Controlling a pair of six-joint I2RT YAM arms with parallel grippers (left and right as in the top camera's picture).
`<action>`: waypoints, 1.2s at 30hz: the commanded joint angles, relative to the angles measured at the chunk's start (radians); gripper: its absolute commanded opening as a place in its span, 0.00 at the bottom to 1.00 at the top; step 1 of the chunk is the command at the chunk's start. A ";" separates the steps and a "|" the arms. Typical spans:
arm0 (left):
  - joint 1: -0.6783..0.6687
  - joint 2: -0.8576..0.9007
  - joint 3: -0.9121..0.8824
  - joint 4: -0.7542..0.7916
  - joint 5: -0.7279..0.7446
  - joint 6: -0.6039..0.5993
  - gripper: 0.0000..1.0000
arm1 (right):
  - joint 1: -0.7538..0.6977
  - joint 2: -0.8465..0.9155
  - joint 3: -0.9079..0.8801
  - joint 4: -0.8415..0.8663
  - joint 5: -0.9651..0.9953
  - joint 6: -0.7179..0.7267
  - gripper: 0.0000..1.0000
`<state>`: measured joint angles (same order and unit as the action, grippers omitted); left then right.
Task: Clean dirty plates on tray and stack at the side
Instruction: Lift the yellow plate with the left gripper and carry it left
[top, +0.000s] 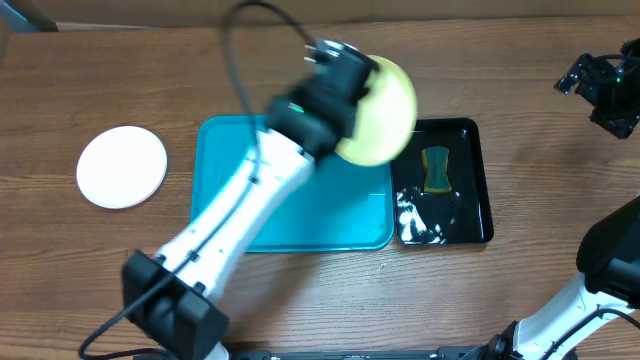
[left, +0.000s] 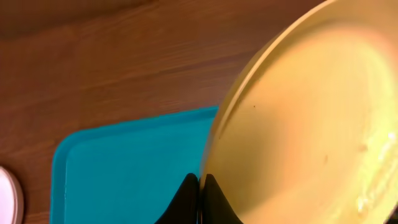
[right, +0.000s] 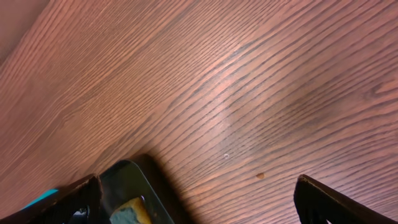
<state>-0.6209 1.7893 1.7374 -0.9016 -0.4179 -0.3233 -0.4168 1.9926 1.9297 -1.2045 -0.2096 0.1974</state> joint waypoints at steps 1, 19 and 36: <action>-0.184 0.026 0.013 0.039 -0.373 0.072 0.04 | -0.003 -0.015 0.016 0.003 0.000 0.005 1.00; -0.343 0.106 0.013 0.174 -0.447 0.160 0.04 | -0.003 -0.015 0.016 0.004 0.000 0.005 1.00; 0.606 -0.088 0.012 -0.175 0.444 0.045 0.04 | -0.003 -0.015 0.016 0.004 0.000 0.005 1.00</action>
<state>-0.1539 1.6890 1.7416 -1.0283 -0.0910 -0.2569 -0.4175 1.9926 1.9297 -1.2053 -0.2100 0.1986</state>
